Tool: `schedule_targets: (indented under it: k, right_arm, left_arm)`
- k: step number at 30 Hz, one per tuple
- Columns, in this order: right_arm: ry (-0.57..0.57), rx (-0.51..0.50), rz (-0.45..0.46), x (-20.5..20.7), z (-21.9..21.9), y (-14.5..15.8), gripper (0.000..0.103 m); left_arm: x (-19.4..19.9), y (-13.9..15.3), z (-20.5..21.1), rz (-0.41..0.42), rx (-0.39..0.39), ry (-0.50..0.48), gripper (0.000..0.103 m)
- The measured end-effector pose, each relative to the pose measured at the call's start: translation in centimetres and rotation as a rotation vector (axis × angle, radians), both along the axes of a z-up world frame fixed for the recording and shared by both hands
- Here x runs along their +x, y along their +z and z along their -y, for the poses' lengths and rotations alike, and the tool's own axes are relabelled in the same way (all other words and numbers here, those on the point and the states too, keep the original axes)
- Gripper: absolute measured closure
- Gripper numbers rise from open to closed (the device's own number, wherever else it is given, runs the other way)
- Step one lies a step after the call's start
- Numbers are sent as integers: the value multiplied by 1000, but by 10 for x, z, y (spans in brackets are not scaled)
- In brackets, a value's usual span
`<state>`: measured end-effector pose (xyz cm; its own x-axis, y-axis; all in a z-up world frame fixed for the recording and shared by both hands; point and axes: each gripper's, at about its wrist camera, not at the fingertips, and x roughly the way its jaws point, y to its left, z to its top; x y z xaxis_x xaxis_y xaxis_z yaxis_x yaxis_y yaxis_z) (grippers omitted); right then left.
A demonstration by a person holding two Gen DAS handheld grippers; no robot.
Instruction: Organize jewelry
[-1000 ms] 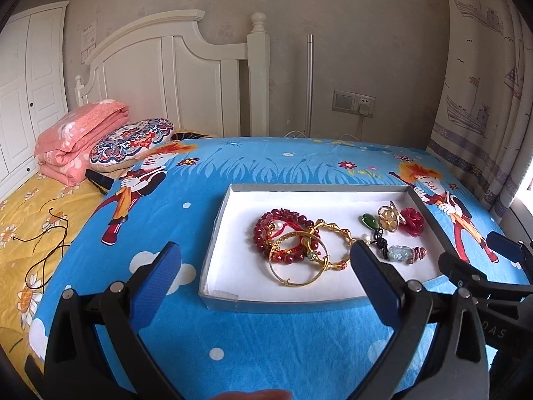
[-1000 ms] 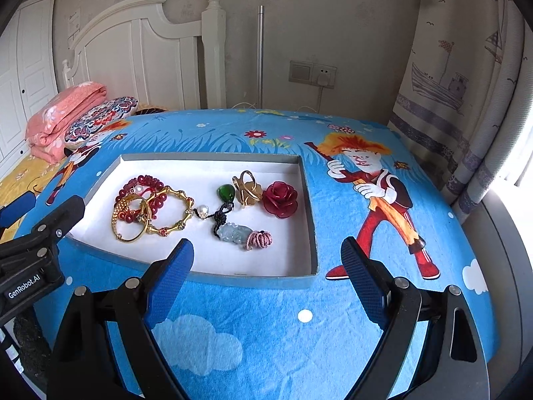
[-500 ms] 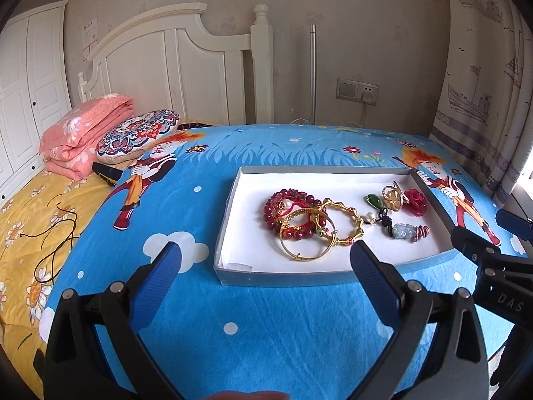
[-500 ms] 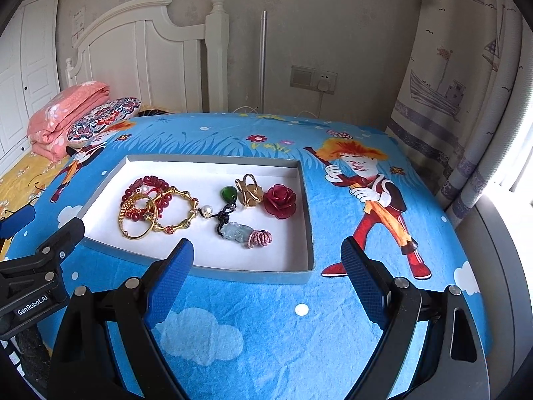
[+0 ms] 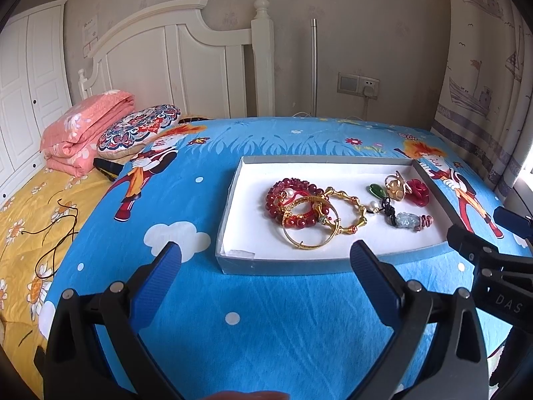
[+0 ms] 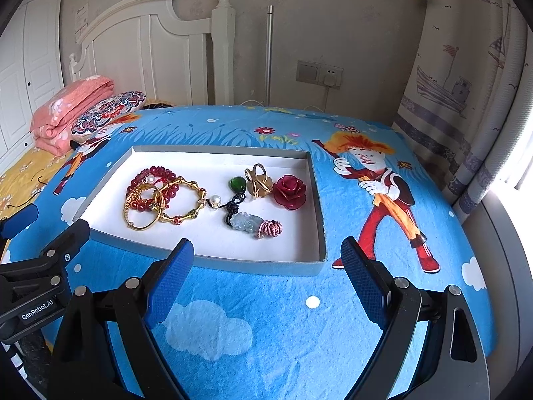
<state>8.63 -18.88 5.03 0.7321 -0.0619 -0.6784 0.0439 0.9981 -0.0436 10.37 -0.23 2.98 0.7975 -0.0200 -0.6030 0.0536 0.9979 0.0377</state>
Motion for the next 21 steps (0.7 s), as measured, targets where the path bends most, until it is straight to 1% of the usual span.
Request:
schedule_targets:
  k: [21]
  right_arm:
    - [7,3,-11,-2,-3,-7,19]
  left_arm:
    - [-1,-6,1,-15,8,0,5]
